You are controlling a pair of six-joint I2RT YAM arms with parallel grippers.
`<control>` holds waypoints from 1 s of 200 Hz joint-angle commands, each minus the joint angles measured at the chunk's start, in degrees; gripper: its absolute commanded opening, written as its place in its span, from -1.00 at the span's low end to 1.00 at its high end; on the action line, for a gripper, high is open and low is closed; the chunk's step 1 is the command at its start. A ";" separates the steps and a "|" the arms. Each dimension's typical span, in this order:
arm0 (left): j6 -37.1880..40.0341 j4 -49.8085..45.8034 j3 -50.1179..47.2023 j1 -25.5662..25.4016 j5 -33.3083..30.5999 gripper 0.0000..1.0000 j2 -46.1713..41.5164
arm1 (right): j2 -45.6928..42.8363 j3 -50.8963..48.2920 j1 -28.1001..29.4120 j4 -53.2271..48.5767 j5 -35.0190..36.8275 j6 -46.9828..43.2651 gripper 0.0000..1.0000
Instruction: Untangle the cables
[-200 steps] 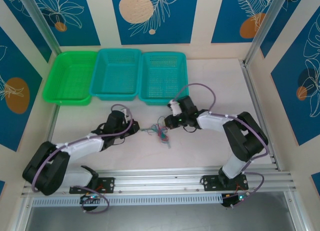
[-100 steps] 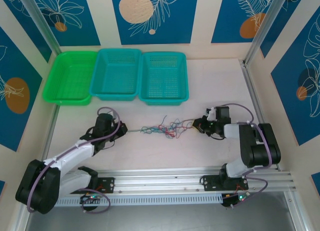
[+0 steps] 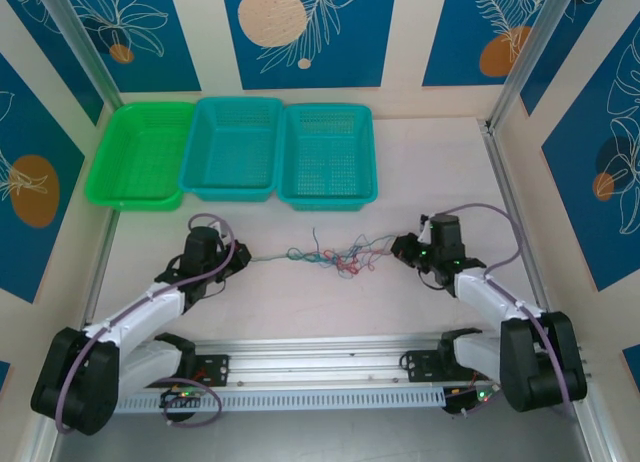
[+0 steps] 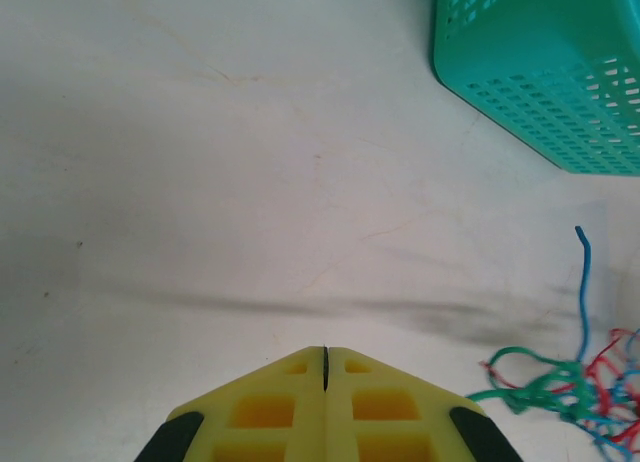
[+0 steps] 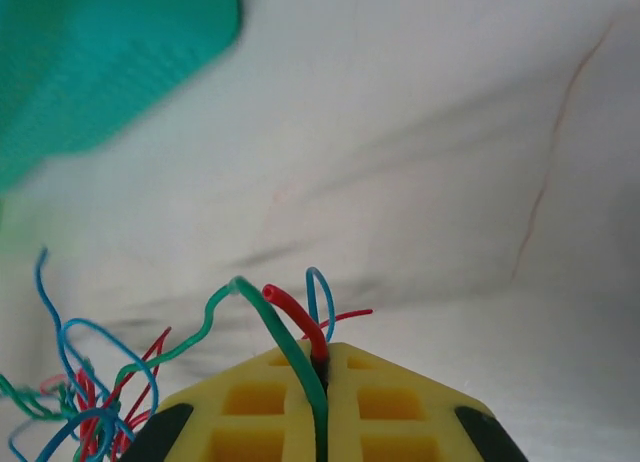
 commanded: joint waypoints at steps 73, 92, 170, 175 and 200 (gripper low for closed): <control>4.83 2.58 2.27 -2.46 3.32 -1.00 6.70 | 0.31 17.92 27.74 -11.71 18.30 -24.86 0.05; 4.65 2.10 2.53 -2.64 2.75 -1.00 6.49 | 9.98 23.98 34.90 -14.54 18.32 -32.01 0.11; 4.78 -3.61 3.21 -2.64 -1.24 -1.00 4.44 | 36.14 37.21 40.81 -20.33 16.33 -34.04 0.20; 4.76 -3.57 3.18 -2.66 -1.34 -1.00 4.42 | 36.79 37.42 40.84 -20.38 16.52 -33.78 0.19; 4.23 -5.28 3.12 -2.55 -3.91 -1.00 3.92 | 37.47 36.96 40.59 -20.28 19.43 -32.47 -0.38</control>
